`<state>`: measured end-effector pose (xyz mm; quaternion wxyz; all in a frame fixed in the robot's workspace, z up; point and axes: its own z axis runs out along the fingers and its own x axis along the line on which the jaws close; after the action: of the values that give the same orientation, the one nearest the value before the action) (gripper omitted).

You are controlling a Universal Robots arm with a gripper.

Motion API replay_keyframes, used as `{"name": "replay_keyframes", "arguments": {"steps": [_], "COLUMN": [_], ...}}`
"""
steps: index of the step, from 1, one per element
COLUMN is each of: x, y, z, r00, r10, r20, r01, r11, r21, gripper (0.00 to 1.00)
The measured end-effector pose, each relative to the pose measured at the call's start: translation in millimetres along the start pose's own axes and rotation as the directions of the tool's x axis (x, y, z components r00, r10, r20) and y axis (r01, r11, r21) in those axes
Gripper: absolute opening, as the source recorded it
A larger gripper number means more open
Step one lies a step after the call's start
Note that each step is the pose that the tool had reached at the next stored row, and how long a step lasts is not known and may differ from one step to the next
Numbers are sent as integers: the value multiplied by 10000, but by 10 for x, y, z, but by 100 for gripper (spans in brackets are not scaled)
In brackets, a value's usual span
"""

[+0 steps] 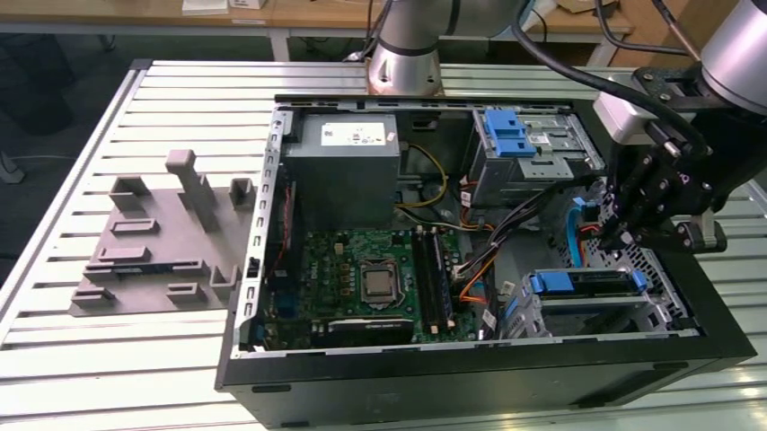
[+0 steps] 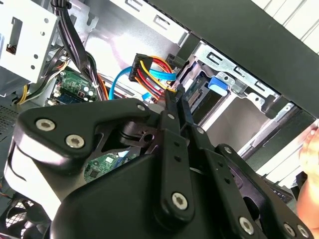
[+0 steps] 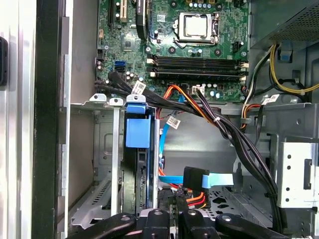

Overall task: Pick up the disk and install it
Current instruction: 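Insert the first disk wire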

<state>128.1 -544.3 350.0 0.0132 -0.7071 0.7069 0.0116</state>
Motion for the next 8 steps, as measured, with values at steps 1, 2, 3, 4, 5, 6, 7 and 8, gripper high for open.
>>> {"name": "replay_keyframes", "arguments": {"steps": [1,2,3,4,5,6,7,8], "x": [3,9,20,37,64,93,123,151], "y": [0,0,0,0,0,1,2,5], "z": [0,0,-1,-1,-2,-2,-3,-2], "r00": [10000,10000,10000,10000,10000,10000,10000,10000], "r10": [0,0,0,0,0,0,0,0], "r20": [-1,0,0,0,0,1,-2,-1], "r01": [0,0,0,0,0,0,0,0], "r11": [10000,10000,10000,10000,10000,10000,10000,10000], "r21": [0,0,0,0,0,0,0,0], "gripper": [16,16,16,16,16,16,16,16]}}
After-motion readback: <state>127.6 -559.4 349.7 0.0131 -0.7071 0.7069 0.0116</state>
